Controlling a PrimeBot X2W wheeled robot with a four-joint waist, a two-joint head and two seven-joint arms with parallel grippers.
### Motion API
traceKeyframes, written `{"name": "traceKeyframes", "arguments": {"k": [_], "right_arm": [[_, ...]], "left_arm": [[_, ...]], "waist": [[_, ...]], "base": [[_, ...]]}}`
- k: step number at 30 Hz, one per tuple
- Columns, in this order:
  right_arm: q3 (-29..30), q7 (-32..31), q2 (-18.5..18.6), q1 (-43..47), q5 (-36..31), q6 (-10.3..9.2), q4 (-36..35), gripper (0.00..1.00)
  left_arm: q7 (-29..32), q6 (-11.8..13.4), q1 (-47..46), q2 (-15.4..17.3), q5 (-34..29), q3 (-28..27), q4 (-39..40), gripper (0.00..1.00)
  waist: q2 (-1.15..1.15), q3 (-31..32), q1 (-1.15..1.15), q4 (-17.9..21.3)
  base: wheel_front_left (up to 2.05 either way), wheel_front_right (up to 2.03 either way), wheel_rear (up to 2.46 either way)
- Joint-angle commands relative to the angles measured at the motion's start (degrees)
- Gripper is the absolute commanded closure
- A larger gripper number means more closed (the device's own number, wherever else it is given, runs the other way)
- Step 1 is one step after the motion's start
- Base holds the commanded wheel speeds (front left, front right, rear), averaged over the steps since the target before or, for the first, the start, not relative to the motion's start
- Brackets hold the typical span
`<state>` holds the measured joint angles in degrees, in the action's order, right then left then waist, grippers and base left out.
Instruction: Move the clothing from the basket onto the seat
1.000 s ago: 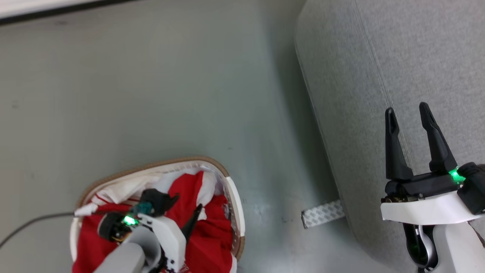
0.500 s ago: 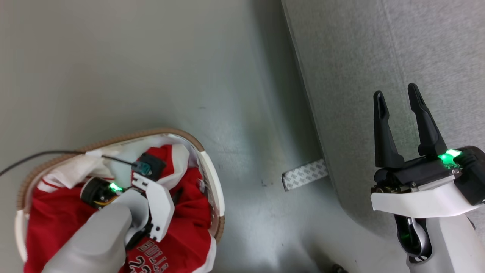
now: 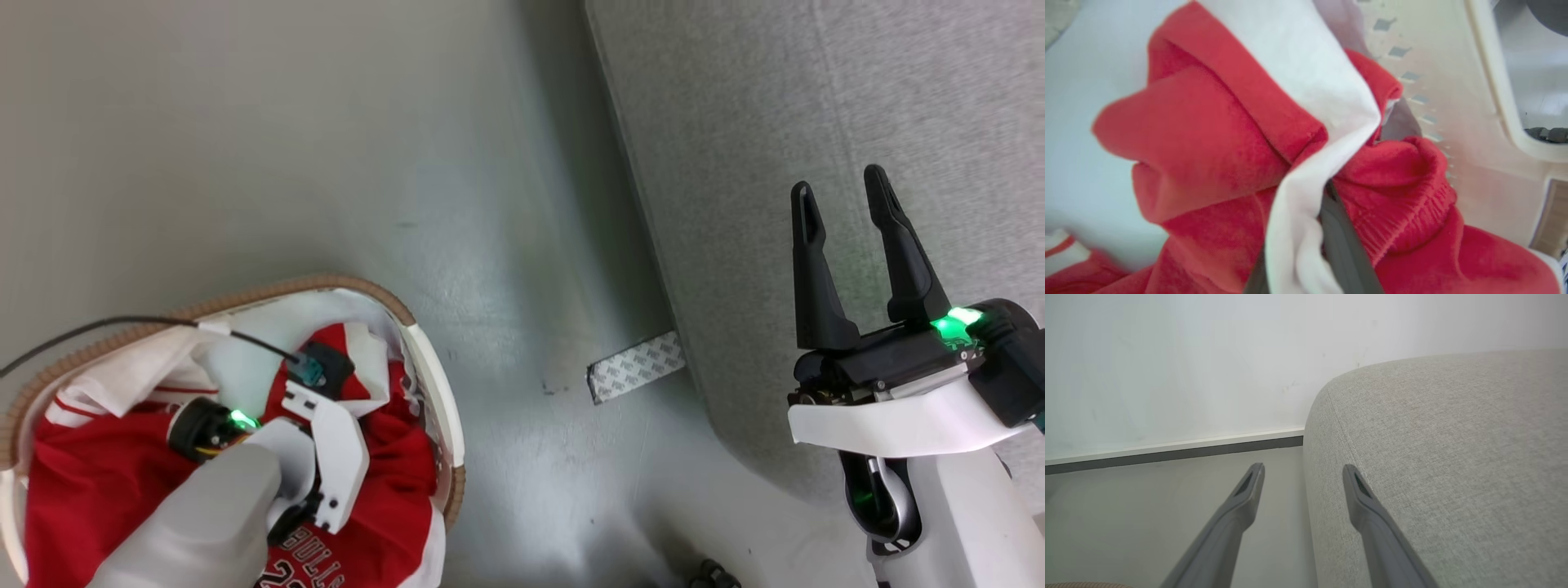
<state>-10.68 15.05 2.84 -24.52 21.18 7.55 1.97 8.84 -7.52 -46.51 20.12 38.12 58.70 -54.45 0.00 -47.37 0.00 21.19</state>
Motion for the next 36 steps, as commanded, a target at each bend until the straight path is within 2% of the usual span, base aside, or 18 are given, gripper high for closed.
{"name": "traceKeyframes", "arguments": {"k": [1,6,10,15,21,29,36], "right_arm": [[-0.06,0.19,0.09,0.26,-0.32,-0.12,0.40,0.00],[0.27,0.19,0.09,1.76,-0.98,-0.12,1.30,0.00],[-0.05,0.19,0.12,2.91,-2.18,-0.12,2.28,0.00],[0.60,0.19,0.12,5.02,-4.29,-0.12,3.60,0.00],[1.53,0.19,0.13,8.06,-4.94,-0.12,5.44,0.00],[1.13,0.19,0.12,11.98,-6.63,-0.12,7.79,0.00],[0.57,0.19,0.14,13.95,-6.98,-0.12,9.12,0.00]], "left_arm": [[-1.24,0.09,0.97,0.48,1.49,0.80,-0.22,1.00],[-5.05,0.09,3.01,-0.30,4.76,1.83,-0.25,1.00],[-10.29,0.09,5.48,-1.79,9.75,-0.04,0.32,1.00],[-15.58,0.09,9.10,-3.56,13.72,0.21,2.07,1.00],[-21.27,0.09,13.48,-3.06,16.28,0.31,5.18,1.00],[-24.01,0.61,16.80,-0.87,14.33,-1.97,16.02,1.00],[-24.01,4.71,20.51,1.69,12.63,-6.45,29.14,1.00]], "waist": [[0.00,2.38,0.00,-0.11],[0.00,7.45,0.00,-1.26],[0.00,13.40,0.00,-3.27],[0.00,21.20,0.00,-6.34],[0.00,29.74,0.00,-9.29],[0.00,37.93,0.00,-13.77],[0.00,43.17,0.00,-16.05]], "base": [[0.00,0.00,0.00],[0.00,0.00,0.00],[0.00,0.00,0.00],[0.00,0.00,0.00],[0.00,0.00,0.00],[0.00,0.00,0.00],[0.00,0.00,0.00]]}}
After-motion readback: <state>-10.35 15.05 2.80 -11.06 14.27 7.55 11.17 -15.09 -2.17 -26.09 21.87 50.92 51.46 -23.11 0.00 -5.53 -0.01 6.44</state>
